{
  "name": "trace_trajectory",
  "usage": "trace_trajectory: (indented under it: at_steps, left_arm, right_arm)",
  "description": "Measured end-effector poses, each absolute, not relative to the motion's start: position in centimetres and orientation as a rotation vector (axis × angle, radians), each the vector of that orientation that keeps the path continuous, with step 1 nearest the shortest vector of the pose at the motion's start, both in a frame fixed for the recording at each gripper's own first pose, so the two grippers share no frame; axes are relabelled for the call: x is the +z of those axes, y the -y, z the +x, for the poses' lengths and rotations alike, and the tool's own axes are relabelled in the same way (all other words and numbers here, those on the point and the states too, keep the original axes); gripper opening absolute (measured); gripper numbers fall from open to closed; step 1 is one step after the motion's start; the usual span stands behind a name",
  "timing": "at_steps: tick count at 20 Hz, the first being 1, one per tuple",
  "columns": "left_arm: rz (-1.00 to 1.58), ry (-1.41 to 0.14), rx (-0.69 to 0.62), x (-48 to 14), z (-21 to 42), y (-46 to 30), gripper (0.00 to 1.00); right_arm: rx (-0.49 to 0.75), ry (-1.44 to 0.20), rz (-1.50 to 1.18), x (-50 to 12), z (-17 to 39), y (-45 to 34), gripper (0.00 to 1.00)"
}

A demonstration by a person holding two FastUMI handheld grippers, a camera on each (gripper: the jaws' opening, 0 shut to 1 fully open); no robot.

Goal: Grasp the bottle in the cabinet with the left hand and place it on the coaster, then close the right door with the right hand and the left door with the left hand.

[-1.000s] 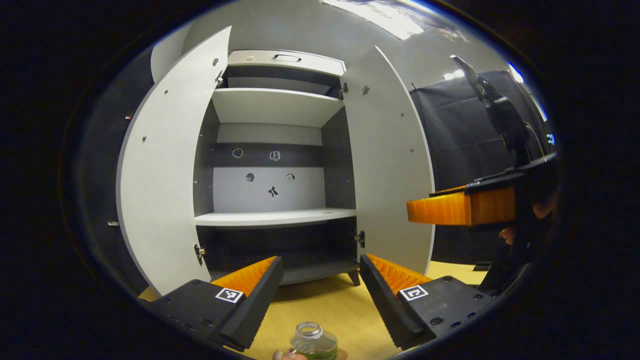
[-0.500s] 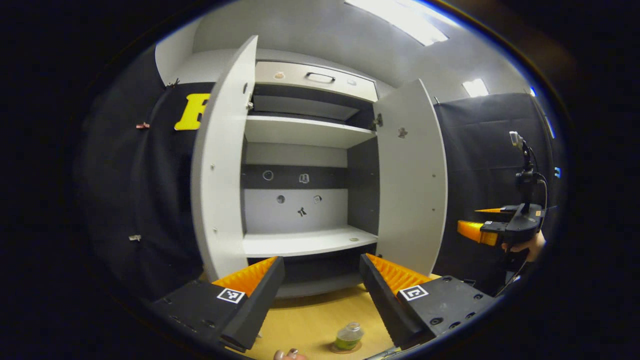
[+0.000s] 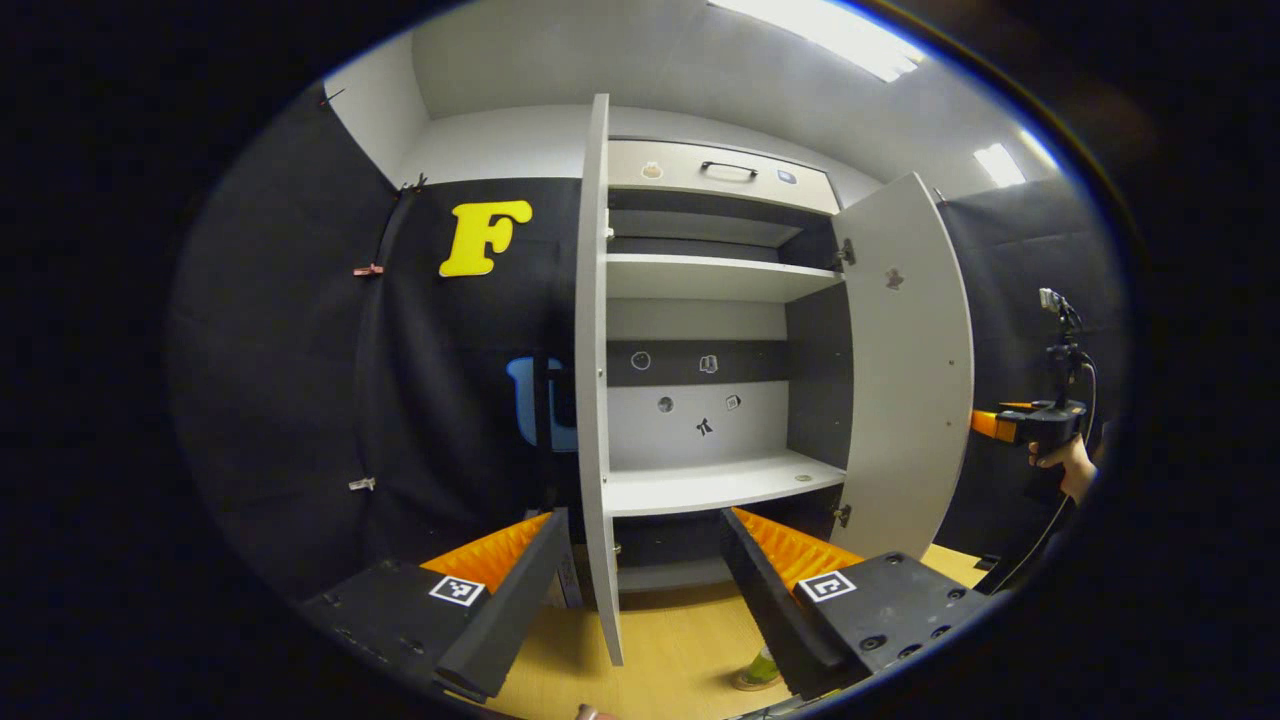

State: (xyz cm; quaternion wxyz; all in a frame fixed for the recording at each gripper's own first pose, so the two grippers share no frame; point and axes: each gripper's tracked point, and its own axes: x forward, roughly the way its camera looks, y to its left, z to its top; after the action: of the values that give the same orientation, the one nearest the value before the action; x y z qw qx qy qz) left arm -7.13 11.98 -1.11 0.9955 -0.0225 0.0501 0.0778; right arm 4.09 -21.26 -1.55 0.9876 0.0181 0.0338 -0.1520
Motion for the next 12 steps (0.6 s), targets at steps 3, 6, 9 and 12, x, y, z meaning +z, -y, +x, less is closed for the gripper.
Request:
trace_trajectory:
  at_steps: [3, 6, 9, 12]
  left_arm:
    - [-0.093, -0.103, 0.234, -1.5, -7.4, -12.7, 0.98]
    - [-0.117, -0.092, 0.310, -1.4, -8.1, -13.8, 0.98]
    - [-0.112, -0.096, 0.364, -1.4, -8.8, -14.8, 0.95]
    - [-0.082, -0.100, 0.374, -0.9, -8.7, -15.9, 0.95]
  right_arm:
    - [-0.222, -0.072, 0.059, -1.6, 4.6, 20.5, 0.96]
    - [-0.117, -0.074, 0.052, -1.7, 5.3, 17.8, 0.97]
    - [0.029, -0.099, 0.081, -2.3, 6.4, 12.9, 0.97]
    - [0.130, -0.130, 0.069, -2.9, 7.3, 9.1, 0.97]
